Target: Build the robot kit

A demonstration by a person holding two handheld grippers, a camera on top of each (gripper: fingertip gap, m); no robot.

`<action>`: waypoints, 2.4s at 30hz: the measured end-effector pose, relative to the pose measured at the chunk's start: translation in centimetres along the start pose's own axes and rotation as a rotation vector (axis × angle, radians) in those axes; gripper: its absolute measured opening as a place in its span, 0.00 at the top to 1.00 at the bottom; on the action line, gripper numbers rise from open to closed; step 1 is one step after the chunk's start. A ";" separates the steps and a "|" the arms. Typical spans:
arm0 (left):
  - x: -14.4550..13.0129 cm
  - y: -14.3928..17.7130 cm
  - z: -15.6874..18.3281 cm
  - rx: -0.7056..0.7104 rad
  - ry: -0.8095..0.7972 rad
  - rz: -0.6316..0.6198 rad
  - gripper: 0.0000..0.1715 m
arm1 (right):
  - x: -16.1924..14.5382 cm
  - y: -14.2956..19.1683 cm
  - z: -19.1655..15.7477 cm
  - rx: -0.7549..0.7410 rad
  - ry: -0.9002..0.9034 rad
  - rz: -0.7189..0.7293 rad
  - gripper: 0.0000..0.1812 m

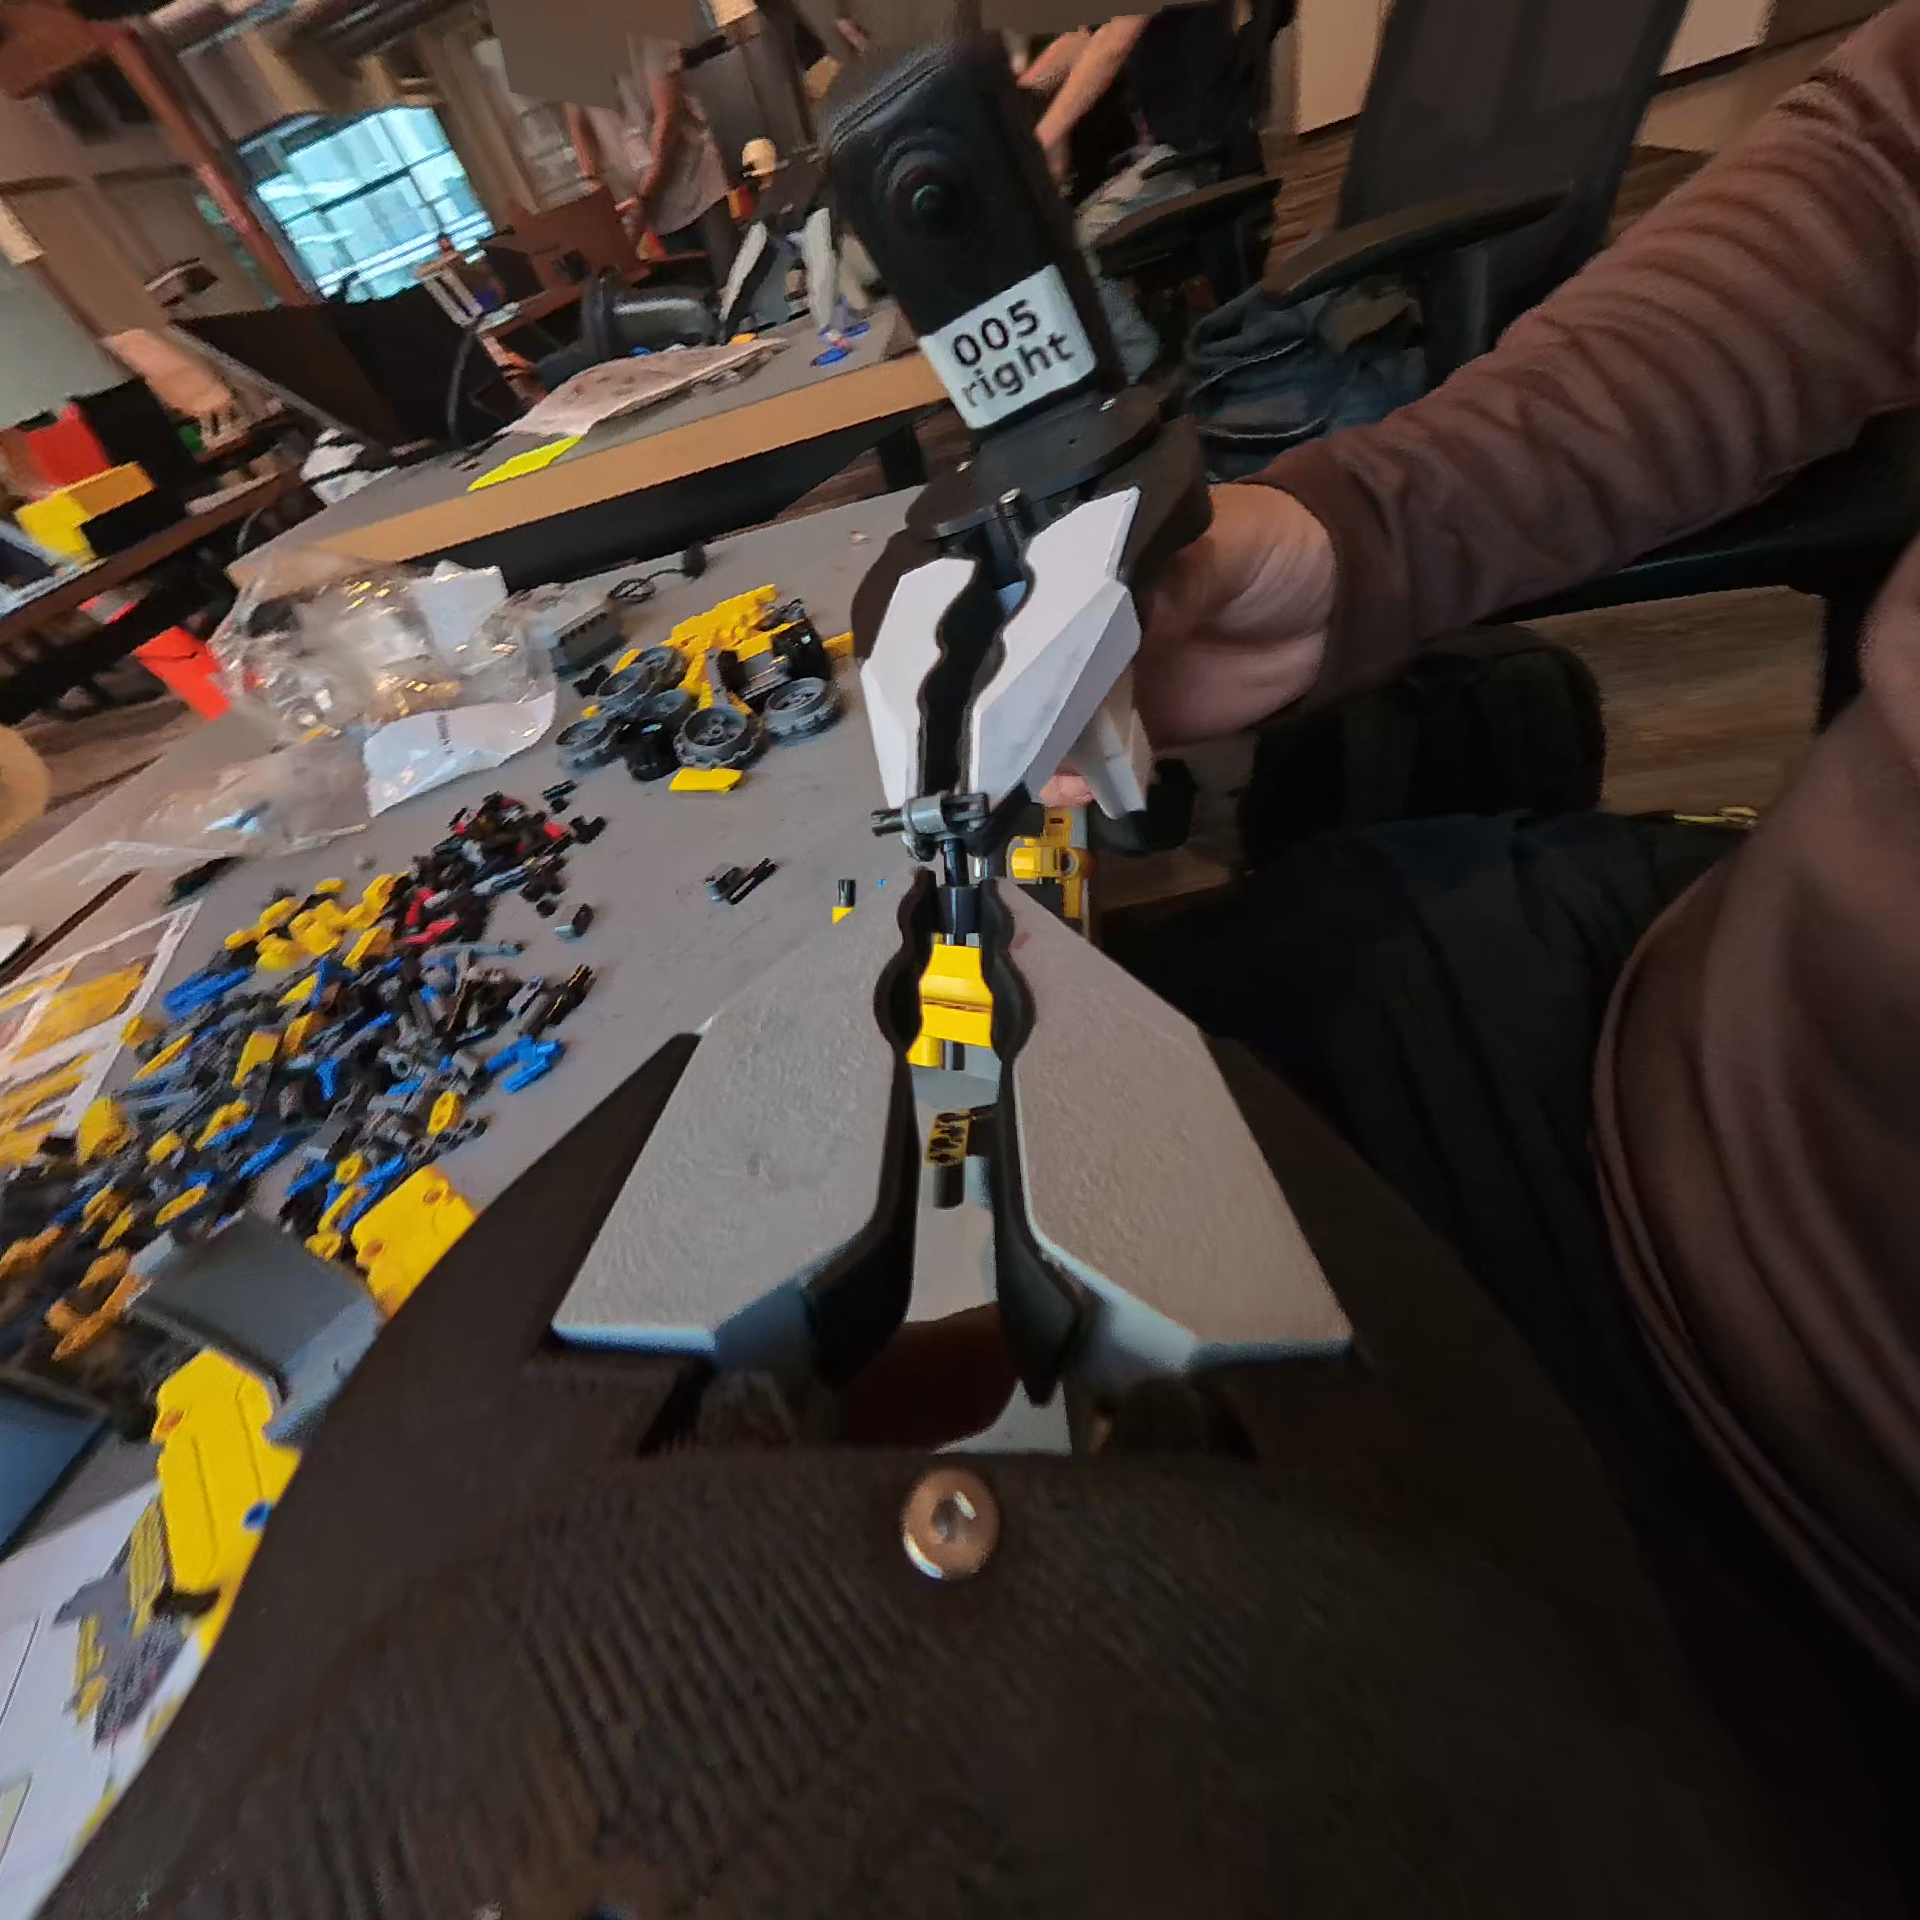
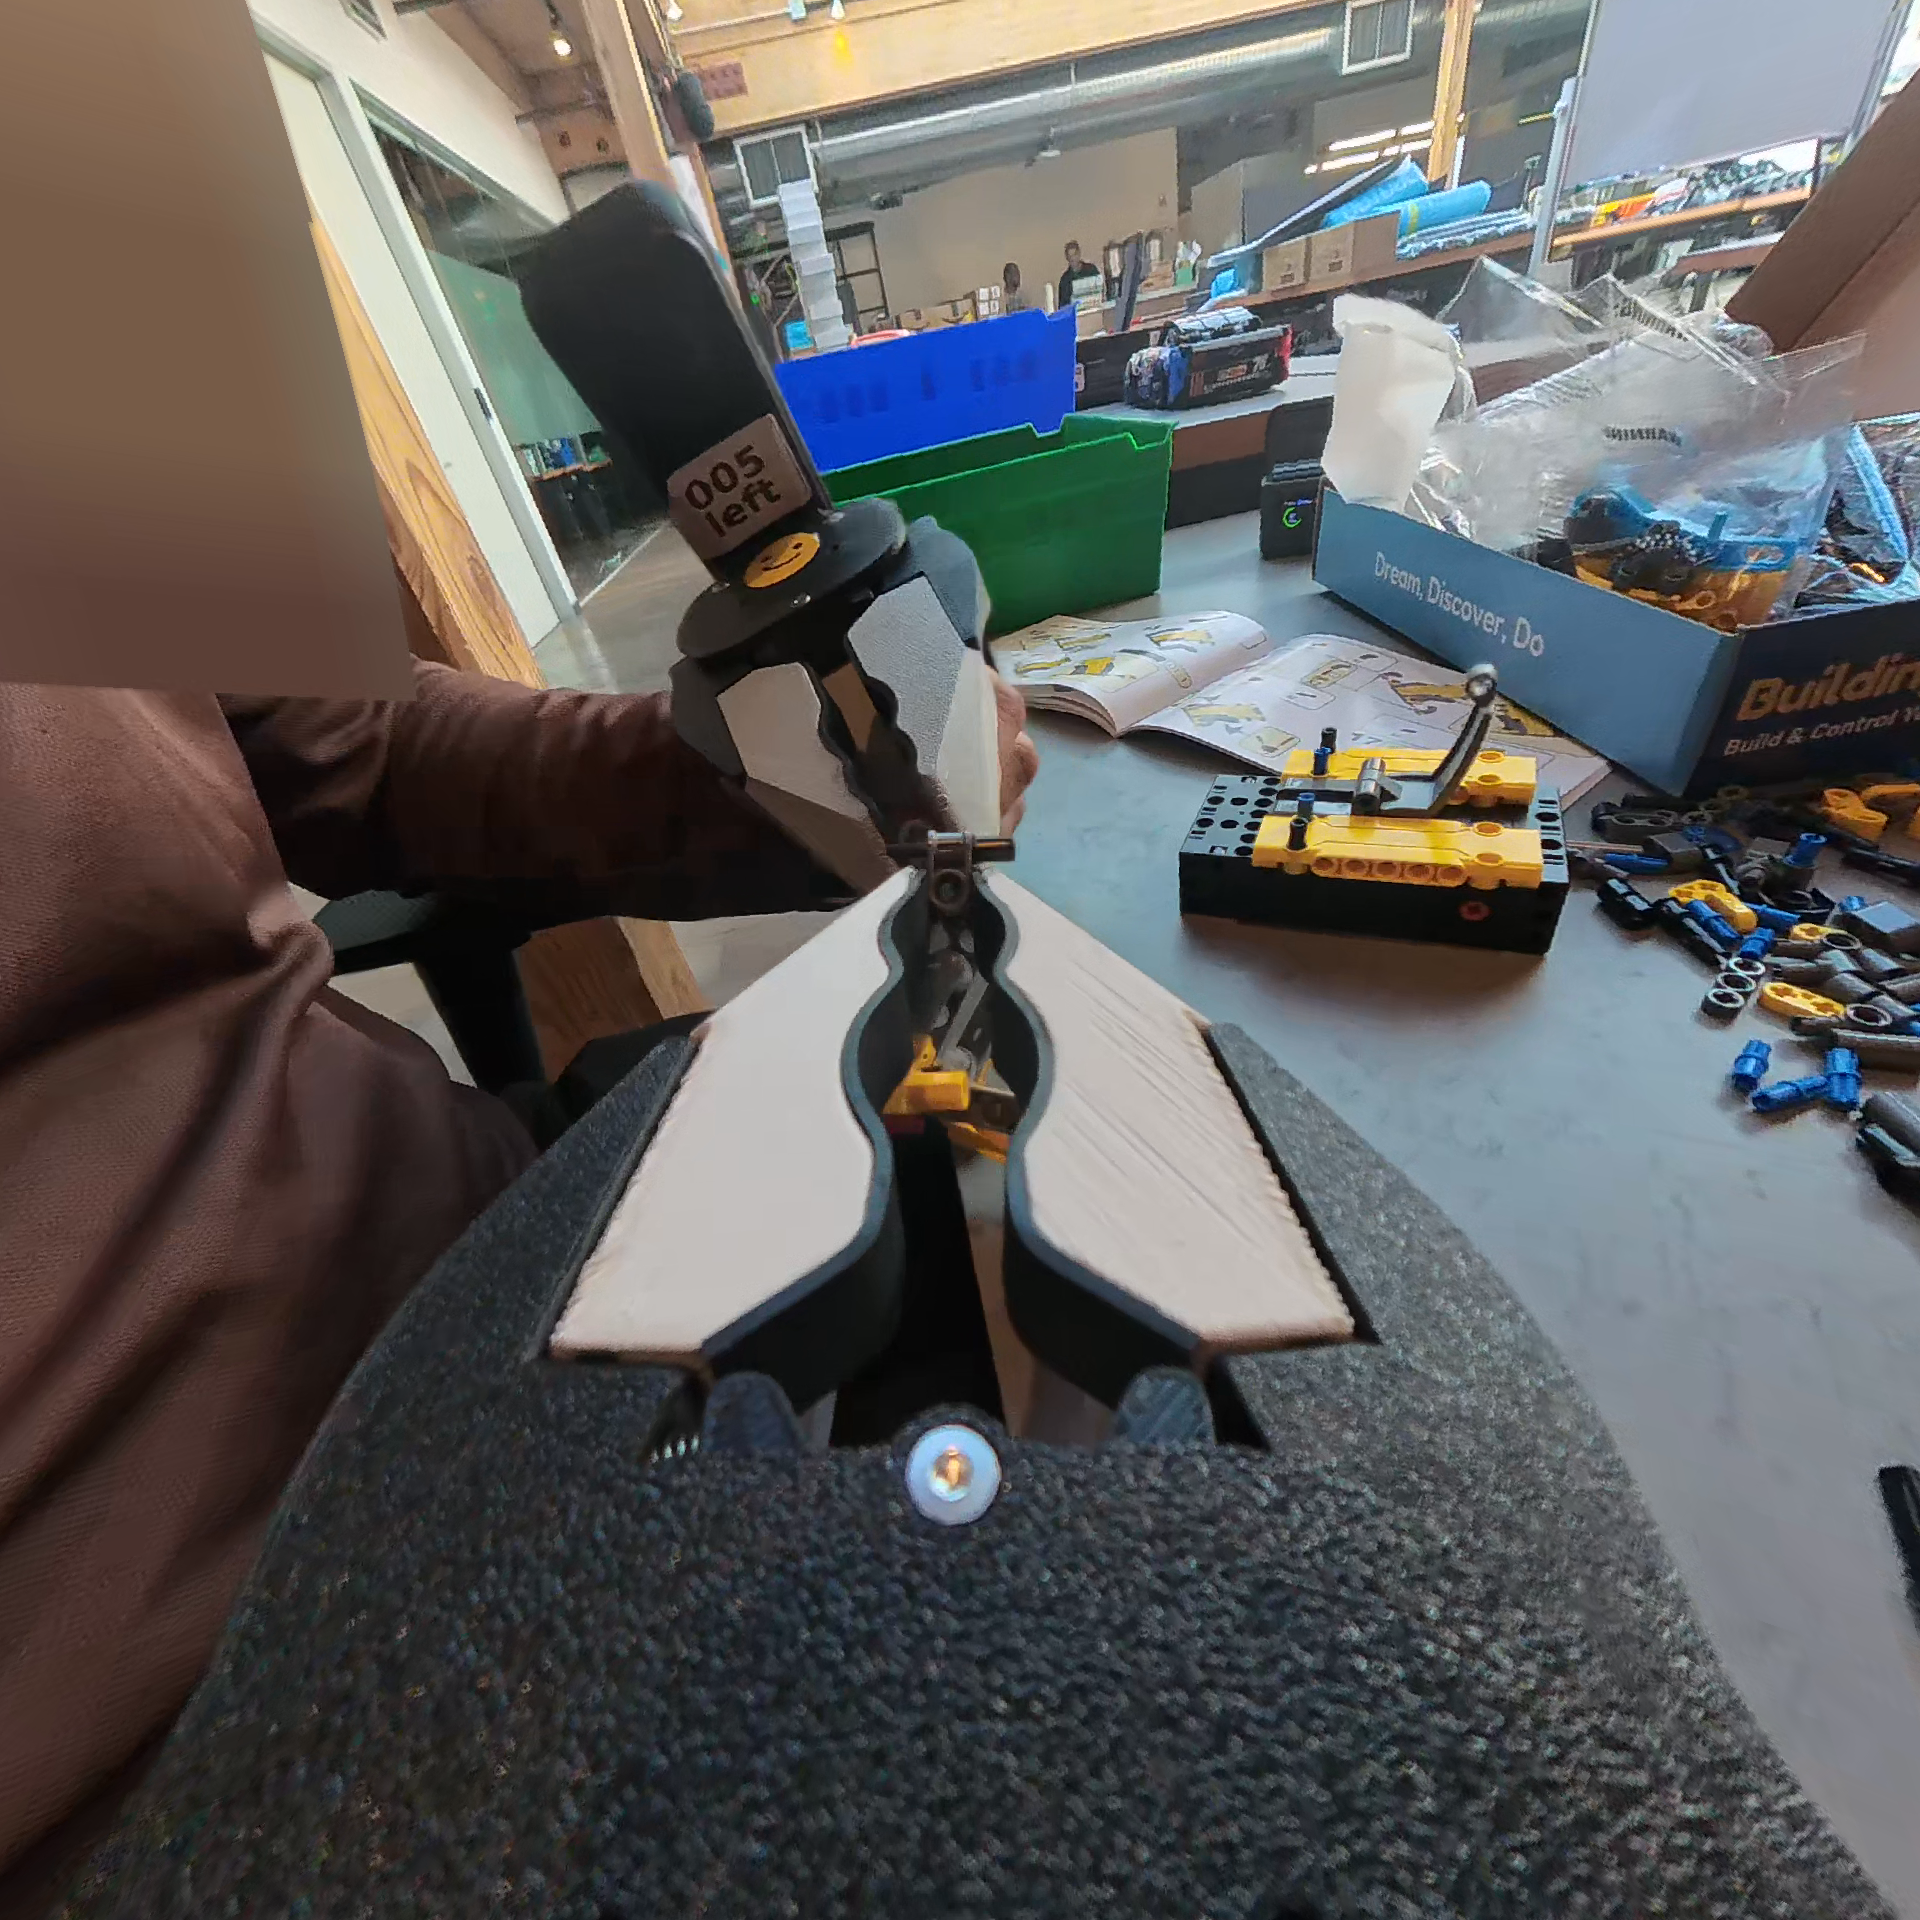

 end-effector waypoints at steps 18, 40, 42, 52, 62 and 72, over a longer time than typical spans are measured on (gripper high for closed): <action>-3.1 5.6 1.2 0.301 0.425 0.084 0.96 | -1.1 -7.4 -0.6 0.147 -0.130 -0.472 0.98; -3.3 5.3 0.6 0.261 0.428 0.072 0.96 | -1.0 -6.6 0.1 0.134 -0.177 -0.622 0.98; -3.4 5.4 0.6 0.259 0.427 0.072 0.96 | -1.0 -6.6 0.0 0.132 -0.161 -0.643 0.98; -3.3 4.9 0.7 0.237 0.399 0.070 0.96 | -1.5 -6.4 -0.1 0.134 0.110 -0.878 0.98; -3.7 4.5 1.2 0.208 0.358 0.022 0.96 | -2.3 -6.1 0.1 0.228 0.036 -1.030 0.98; -2.5 4.4 1.0 0.206 0.350 0.089 0.97 | 0.1 -5.9 0.1 0.188 0.035 -0.800 0.88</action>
Point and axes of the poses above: each gripper's, where its closed fingertips meet, y back along the fingers, x out of its top, z = x × y across the jaws, the point moved 1 cm from there along y, back along the fingers, and after that the axes turned 12 degrees about -y, right-handed, at the moved point
